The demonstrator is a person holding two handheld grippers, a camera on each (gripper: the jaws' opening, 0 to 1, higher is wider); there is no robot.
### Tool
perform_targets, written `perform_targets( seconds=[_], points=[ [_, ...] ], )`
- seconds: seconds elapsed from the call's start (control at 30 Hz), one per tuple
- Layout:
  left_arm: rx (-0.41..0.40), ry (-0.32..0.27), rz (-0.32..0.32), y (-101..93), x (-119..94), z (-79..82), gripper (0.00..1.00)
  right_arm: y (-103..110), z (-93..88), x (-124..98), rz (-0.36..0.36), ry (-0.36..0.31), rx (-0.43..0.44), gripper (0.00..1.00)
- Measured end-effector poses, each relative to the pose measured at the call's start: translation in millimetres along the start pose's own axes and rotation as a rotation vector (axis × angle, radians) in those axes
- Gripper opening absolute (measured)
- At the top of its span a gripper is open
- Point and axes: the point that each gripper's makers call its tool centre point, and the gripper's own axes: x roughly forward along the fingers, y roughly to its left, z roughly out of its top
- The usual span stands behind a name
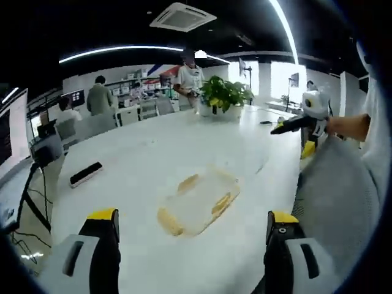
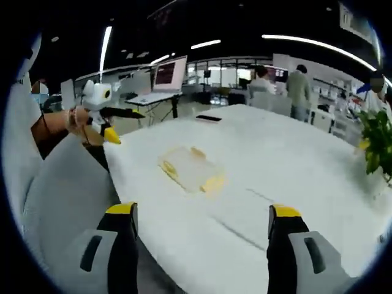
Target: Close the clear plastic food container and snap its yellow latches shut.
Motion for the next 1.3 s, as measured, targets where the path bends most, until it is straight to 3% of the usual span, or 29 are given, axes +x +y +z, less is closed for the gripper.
perform_targets(
  seconds=[0.1,0.13,0.17,0.2,0.23,0.33,0.47,0.57,0.67,0.9,1.0,1.13,1.2,1.3],
  points=[
    [0.037,0.075,-0.088,-2.9,17.5,-5.0,0.95,10.1,16.1,20.8,0.088,0.009,-0.187,0.79],
    [0.086,0.118,-0.133,-4.8,24.9,-10.3,0.95,14.8,21.5,27.2,0.125,0.001,-0.197,0.79],
    [0.1,0.147,-0.139,-3.9,27.1,-14.3,0.95,20.5,28.7,36.8,0.179,-0.015,-0.193,0.8],
    [0.16,0.222,-0.131,3.2,33.9,-23.9,0.94,25.1,30.4,43.4,0.219,-0.01,-0.189,0.83],
    [0.211,0.252,-0.134,6.5,38.3,-27.6,0.93,26.4,27.6,51.5,0.257,0.033,-0.204,0.84],
    [0.308,0.32,-0.205,5.6,51.3,-36.7,0.89,16.4,25.6,69.4,0.27,0.105,-0.315,0.82],
    [0.304,0.403,-0.313,0.3,58.7,-50.7,0.87,7.3,23.6,84.8,0.326,0.168,-0.309,0.79],
    [0.353,0.436,-0.309,13.1,65.8,-56.5,0.85,-4.3,22.2,96.5,0.33,0.206,-0.357,0.8],
    [0.291,0.504,-0.336,17.1,68.3,-63.9,0.78,-11.2,13.2,108.1,0.372,0.27,-0.34,0.78],
    [0.313,0.503,-0.371,27.9,81.1,-60.4,0.72,-19.3,1.4,131.3,0.42,0.337,-0.302,0.76],
    [0.354,0.539,-0.387,33.4,83.3,-66.5,0.7,-18.5,-4.5,133.9,0.447,0.374,-0.322,0.72],
    [0.441,0.592,-0.428,37.2,84.5,-77.3,0.57,-15.5,-7.7,137.3,0.487,0.399,-0.362,0.65],
    [0.386,0.596,-0.454,31.9,85.9,-76.3,0.52,-14.2,-8.4,139.7,0.502,0.407,-0.361,0.61],
    [0.41,0.585,-0.459,32.8,88.8,-74.3,0.52,-13.6,-10.7,145.1,0.508,0.421,-0.367,0.59]
  ],
)
